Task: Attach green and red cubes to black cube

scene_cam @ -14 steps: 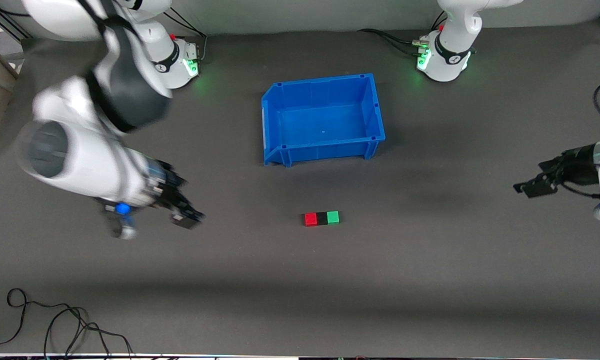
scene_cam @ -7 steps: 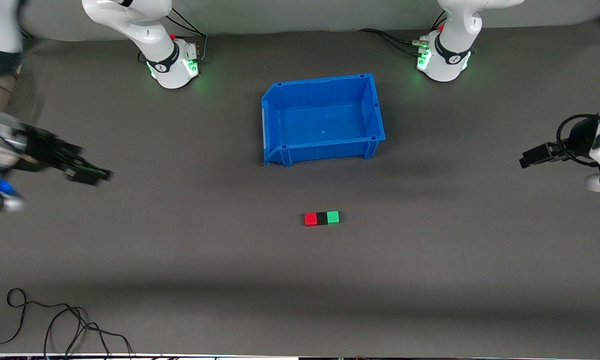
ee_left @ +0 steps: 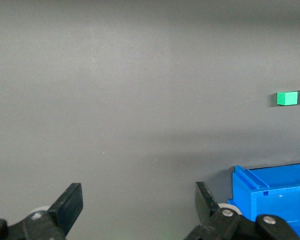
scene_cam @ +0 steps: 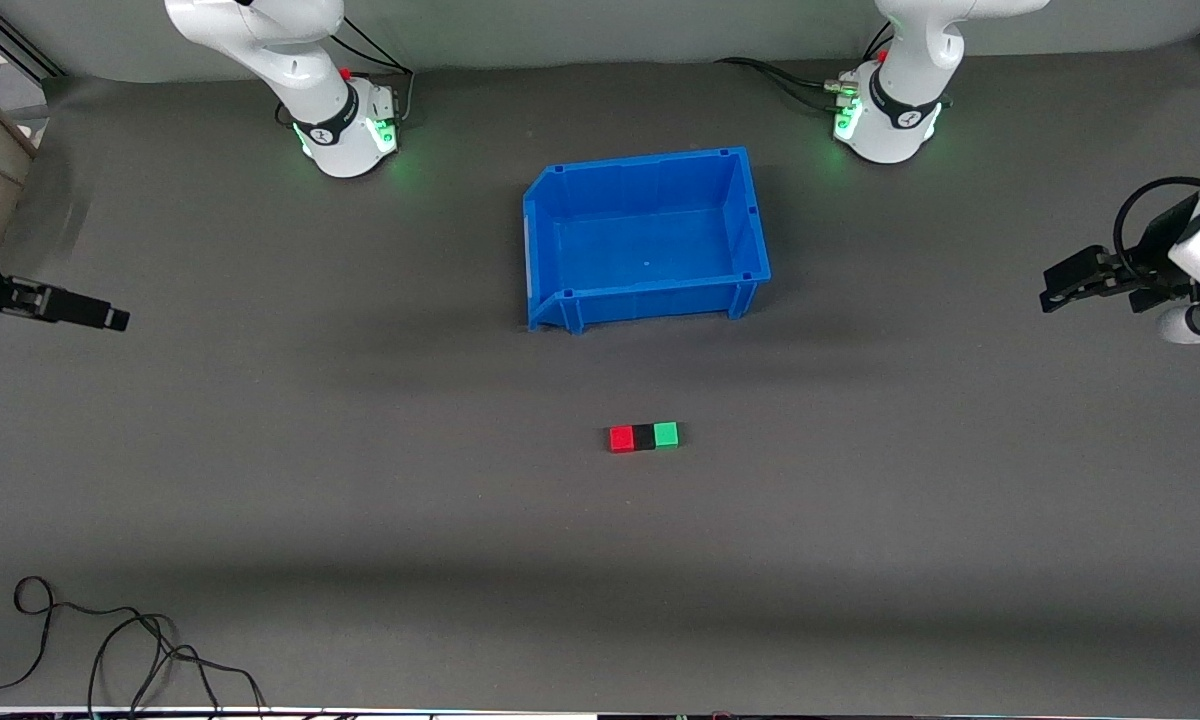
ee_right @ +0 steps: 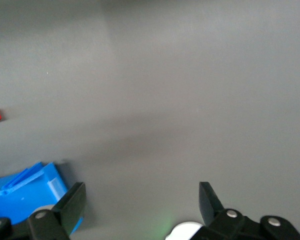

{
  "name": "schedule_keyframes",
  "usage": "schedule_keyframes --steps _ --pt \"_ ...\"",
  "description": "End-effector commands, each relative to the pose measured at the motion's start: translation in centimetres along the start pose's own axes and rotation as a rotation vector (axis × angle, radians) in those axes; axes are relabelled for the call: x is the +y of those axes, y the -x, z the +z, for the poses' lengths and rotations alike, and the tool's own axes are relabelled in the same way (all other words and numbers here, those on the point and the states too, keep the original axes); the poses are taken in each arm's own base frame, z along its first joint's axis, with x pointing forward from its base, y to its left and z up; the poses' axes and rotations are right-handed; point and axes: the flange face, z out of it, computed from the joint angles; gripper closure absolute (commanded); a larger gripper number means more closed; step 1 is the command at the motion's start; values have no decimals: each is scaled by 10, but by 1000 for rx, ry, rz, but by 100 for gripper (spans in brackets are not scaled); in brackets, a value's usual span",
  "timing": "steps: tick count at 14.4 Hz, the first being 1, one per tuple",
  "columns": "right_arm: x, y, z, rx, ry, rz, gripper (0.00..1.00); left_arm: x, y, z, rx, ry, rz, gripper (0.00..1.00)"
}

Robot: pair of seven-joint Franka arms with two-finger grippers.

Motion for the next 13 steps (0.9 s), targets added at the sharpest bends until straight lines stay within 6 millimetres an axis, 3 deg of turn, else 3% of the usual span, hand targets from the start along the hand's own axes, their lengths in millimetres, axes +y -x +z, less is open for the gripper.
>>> schedule_keyframes --steps 1,6,13 --pt "5 34 9 83 -1 -51 0 5 5 -8 25 -25 32 0" --pt "-11 38 15 123 65 -143 0 7 5 -9 22 -16 36 0" --pt "-13 38 14 122 70 -145 0 5 5 -9 10 -22 28 0"
